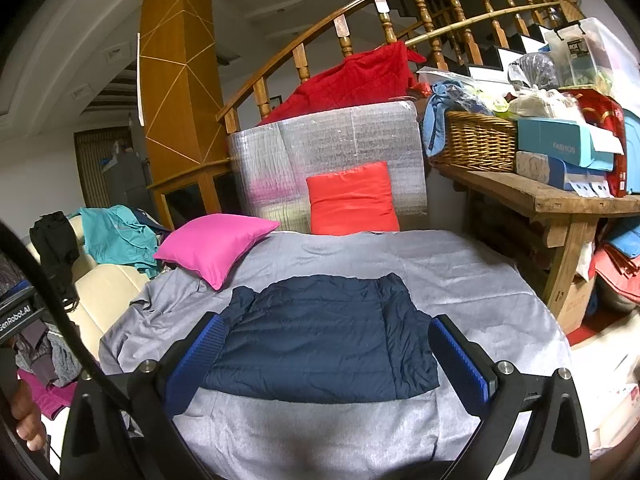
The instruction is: Fold large clothes
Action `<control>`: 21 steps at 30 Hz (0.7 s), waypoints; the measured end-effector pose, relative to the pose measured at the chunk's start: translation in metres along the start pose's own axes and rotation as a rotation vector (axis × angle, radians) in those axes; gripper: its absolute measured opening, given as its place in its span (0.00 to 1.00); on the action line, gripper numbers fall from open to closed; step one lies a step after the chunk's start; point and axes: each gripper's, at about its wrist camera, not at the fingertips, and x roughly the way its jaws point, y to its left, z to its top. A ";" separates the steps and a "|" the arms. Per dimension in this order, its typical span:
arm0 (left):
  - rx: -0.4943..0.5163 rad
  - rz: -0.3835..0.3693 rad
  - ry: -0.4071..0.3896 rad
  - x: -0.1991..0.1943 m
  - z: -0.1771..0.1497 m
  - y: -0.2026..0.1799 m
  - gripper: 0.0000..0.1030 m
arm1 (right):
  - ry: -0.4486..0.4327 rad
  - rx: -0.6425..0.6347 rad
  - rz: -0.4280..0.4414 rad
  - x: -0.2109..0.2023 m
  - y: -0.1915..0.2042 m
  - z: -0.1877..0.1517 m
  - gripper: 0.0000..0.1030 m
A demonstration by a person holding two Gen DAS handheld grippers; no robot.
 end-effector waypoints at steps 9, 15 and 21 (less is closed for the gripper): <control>-0.001 -0.006 -0.003 0.009 0.004 0.000 1.00 | 0.009 -0.012 -0.010 0.010 0.008 0.005 1.00; -0.003 -0.010 0.009 0.023 0.007 -0.001 1.00 | 0.021 -0.022 -0.022 0.022 0.013 0.010 1.00; -0.001 -0.008 0.025 0.040 0.010 -0.005 1.00 | 0.031 -0.029 -0.026 0.038 0.018 0.016 1.00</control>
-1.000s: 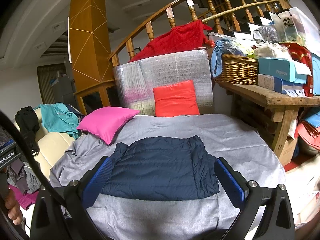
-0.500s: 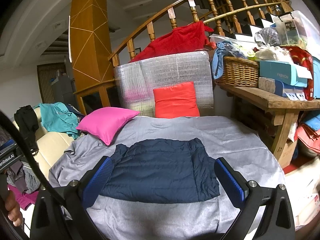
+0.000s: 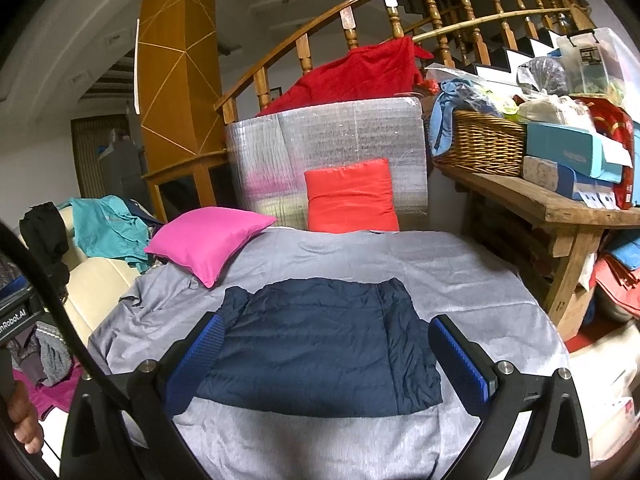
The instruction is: Fold large clothes
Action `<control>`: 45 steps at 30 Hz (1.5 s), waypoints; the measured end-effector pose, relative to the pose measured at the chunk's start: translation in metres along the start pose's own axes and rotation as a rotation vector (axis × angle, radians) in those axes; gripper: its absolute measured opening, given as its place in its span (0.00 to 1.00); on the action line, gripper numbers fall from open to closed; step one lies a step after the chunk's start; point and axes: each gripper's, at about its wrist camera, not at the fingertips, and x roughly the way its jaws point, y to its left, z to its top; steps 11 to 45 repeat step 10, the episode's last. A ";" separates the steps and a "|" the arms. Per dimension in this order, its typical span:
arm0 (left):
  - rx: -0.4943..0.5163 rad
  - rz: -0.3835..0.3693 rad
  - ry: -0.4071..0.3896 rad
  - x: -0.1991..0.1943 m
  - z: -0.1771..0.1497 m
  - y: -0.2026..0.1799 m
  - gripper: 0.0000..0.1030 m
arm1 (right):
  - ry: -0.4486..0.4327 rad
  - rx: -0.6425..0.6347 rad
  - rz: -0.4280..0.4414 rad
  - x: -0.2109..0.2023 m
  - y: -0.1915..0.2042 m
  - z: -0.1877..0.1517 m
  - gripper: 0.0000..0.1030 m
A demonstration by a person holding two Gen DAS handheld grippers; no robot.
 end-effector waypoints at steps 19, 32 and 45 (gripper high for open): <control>-0.114 -0.024 0.106 0.087 0.005 0.020 1.00 | -0.001 -0.014 -0.118 0.057 -0.037 0.021 1.00; -0.114 -0.024 0.106 0.087 0.005 0.020 1.00 | -0.001 -0.014 -0.118 0.057 -0.037 0.021 1.00; -0.114 -0.024 0.106 0.087 0.005 0.020 1.00 | -0.001 -0.014 -0.118 0.057 -0.037 0.021 1.00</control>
